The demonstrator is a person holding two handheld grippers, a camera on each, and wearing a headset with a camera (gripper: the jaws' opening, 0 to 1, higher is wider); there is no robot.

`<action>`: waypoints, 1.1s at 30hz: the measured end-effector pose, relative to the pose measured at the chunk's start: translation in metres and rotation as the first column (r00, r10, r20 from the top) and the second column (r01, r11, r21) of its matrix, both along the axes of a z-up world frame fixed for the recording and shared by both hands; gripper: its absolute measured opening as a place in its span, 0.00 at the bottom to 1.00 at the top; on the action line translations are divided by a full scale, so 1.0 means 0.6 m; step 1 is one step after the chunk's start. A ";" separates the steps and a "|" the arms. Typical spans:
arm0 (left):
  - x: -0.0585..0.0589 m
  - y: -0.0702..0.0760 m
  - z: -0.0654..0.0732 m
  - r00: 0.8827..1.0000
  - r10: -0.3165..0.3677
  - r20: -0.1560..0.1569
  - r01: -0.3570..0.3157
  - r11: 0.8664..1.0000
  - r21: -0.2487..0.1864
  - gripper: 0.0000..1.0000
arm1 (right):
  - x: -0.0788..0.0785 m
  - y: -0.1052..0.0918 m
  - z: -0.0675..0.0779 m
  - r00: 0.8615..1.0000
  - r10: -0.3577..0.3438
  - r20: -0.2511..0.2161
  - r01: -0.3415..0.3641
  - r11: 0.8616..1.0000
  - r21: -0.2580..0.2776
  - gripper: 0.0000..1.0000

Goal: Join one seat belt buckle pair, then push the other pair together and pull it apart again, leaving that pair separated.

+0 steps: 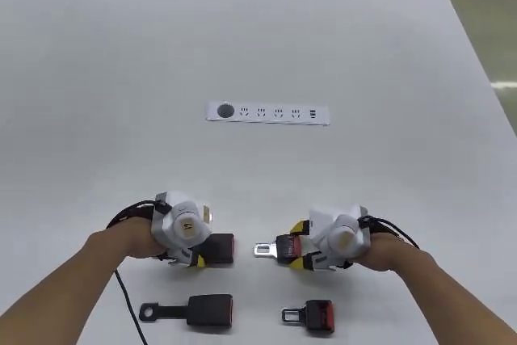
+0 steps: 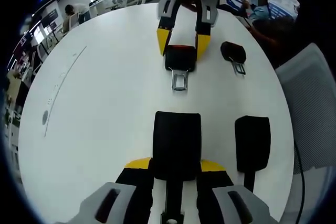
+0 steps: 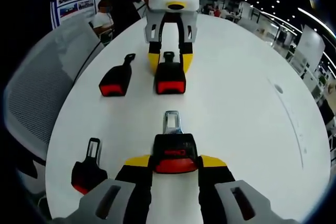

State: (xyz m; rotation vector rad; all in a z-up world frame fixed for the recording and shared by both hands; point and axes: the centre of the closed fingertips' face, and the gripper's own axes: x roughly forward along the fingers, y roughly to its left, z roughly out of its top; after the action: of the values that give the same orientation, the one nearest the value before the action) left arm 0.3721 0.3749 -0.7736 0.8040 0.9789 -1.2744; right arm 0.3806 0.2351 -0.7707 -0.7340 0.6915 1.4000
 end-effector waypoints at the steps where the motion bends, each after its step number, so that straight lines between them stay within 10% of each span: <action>1: 0.000 0.000 0.000 1.000 0.001 0.000 -0.001 1.000 0.000 0.32 | -0.001 0.002 0.001 1.000 0.003 0.000 -0.003 1.000 0.000 0.30; 33: 0.003 0.004 -0.007 1.000 0.003 -0.002 -0.003 1.000 -0.001 0.32 | -0.003 0.055 -0.003 0.999 0.042 0.018 -0.042 0.999 0.007 0.30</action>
State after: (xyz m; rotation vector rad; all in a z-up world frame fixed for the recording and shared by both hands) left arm 0.3742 0.3775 -0.7780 0.8000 0.9803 -1.2734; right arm 0.3788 0.2683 -0.7726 -0.7583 0.6598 1.4317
